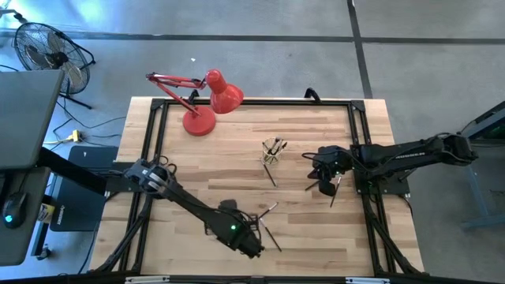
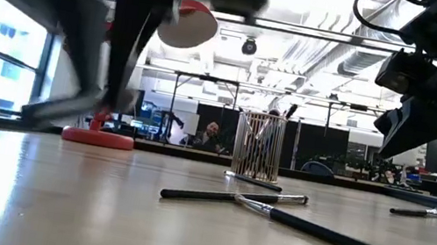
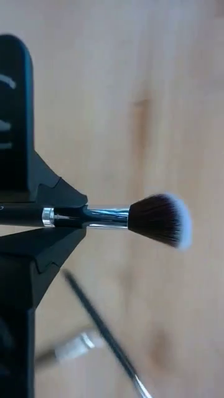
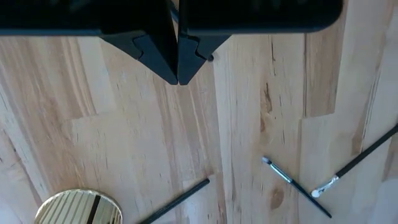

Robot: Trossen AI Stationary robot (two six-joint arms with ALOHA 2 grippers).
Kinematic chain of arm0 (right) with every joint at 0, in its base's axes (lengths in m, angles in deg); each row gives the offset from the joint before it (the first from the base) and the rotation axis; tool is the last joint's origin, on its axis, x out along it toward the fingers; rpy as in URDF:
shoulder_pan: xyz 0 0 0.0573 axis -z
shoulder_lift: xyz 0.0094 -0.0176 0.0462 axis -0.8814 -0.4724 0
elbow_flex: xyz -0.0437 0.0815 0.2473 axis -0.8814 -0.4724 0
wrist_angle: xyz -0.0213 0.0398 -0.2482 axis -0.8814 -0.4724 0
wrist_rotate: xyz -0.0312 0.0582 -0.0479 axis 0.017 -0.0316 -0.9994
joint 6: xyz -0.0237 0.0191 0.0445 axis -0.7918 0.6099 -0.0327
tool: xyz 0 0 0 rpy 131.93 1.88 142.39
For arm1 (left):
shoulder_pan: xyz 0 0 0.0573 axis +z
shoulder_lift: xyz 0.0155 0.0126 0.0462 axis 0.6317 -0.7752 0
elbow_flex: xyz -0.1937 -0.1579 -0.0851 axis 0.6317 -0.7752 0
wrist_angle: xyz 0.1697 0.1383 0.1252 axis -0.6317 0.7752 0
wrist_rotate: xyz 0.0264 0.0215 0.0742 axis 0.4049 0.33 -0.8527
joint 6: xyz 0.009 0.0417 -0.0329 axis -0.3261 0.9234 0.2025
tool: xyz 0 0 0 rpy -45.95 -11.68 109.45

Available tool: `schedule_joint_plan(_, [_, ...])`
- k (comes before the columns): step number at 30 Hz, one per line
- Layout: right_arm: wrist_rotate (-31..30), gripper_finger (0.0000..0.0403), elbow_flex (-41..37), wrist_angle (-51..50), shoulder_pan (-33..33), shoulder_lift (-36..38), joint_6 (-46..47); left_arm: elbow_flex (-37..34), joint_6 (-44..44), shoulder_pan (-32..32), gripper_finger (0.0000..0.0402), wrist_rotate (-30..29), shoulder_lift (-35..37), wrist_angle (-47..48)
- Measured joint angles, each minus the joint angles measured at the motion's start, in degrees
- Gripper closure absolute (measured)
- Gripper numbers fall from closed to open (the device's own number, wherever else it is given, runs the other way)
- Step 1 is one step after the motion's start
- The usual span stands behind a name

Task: Put items in baskets/containers
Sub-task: Put the black powder brush into the yellow container

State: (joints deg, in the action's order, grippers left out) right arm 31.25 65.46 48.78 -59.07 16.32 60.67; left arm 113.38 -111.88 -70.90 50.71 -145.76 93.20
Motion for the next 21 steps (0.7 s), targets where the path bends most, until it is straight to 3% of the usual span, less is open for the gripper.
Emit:
schedule_joint_plan(4, [0.01,0.0403,0.03,0.62,0.0,-0.3,0.06,0.08,3.46,-0.01,0.0372,-12.42,2.94,1.35])
schedule_joint_plan(7, [0.01,0.0403,0.03,1.23,0.0,-0.45,1.3,0.31,12.45,1.17,0.0372,-17.51,4.19,1.2])
schedule_joint_plan(13, [-0.11,0.0403,0.03,4.91,0.02,-0.55,4.17,-3.51,33.27,7.64,0.0372,-17.46,7.18,-1.27])
schedule_joint_plan(15, [-0.59,0.0403,0.03,5.6,0.0,-0.6,5.85,-7.81,37.45,9.59,0.0372,-17.54,10.14,-0.3])
schedule_joint_plan(21, [-3.9,0.0403,0.03,7.3,0.03,-1.65,9.98,-25.58,51.47,14.01,0.0372,-20.84,23.58,-12.77])
